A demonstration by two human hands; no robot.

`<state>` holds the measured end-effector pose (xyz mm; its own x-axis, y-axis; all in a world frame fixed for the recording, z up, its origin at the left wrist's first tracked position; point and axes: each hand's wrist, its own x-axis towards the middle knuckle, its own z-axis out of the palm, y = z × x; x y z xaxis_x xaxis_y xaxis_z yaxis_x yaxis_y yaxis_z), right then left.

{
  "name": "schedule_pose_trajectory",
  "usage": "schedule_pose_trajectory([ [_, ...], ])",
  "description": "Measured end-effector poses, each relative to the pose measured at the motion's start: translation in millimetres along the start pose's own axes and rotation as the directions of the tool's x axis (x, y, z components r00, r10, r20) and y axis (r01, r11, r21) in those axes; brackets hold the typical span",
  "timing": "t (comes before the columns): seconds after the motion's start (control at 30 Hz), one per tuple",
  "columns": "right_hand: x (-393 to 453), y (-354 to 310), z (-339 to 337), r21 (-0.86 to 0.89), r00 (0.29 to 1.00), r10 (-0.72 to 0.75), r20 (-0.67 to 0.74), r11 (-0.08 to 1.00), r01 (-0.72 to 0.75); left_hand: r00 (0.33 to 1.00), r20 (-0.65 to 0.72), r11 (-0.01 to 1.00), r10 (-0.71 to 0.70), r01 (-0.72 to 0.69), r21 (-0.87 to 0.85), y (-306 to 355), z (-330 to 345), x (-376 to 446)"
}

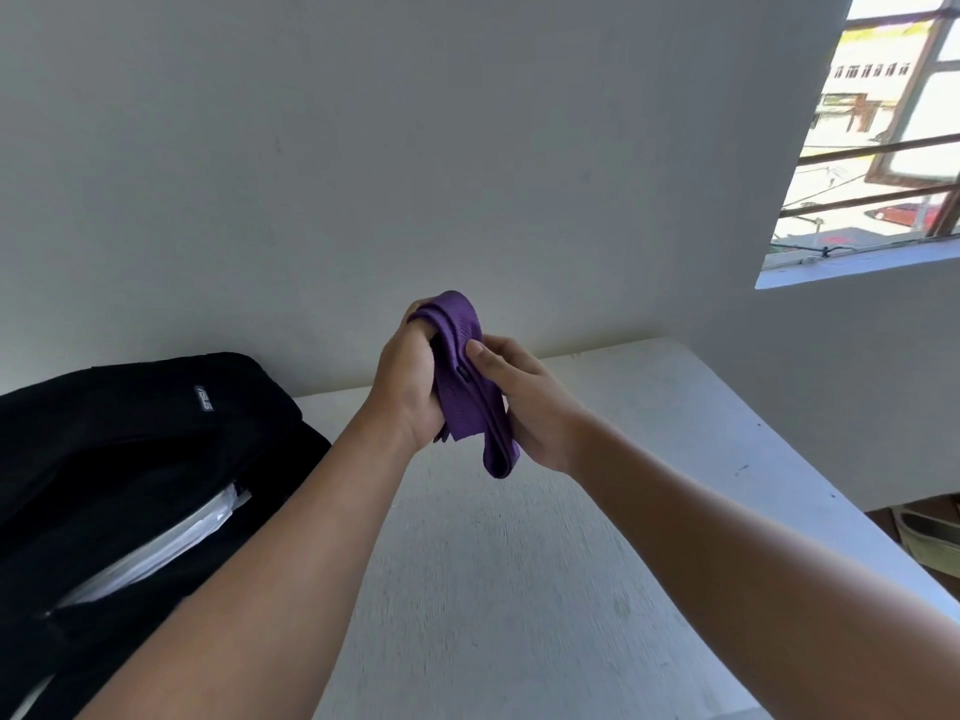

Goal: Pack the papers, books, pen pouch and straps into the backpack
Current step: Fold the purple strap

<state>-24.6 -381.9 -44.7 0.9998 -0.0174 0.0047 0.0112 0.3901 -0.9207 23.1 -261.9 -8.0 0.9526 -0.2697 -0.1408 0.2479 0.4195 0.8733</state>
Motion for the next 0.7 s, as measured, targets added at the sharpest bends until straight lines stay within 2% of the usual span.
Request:
schedule_pose_trajectory([
  [0.17,-3,-2,4,0.001,0.999,0.026,0.033,1.0,-0.026,0.999,0.027,0.993,0.03,-0.033,0.118,-5,4,-3],
  [0.33,1,4,0,-0.032,0.999,0.032,-0.042,0.999,-0.033,0.998,0.04,0.965,0.057,-0.065,0.254,-14,-3,-3],
  [0.43,1,9,-2,-0.073,0.994,0.004,-0.113,0.997,-0.012,0.986,0.07,0.903,0.152,-0.168,0.397,-17,-15,-3],
  [0.6,14,27,-7,-0.03,0.963,0.078,-0.256,0.996,-0.089,0.987,0.063,0.797,0.151,-0.159,0.582,-18,-57,-16],
  [0.7,20,41,15,0.009,0.959,0.15,-0.239,0.988,-0.152,0.981,0.025,0.742,0.192,-0.162,0.65,-14,-80,-30],
])
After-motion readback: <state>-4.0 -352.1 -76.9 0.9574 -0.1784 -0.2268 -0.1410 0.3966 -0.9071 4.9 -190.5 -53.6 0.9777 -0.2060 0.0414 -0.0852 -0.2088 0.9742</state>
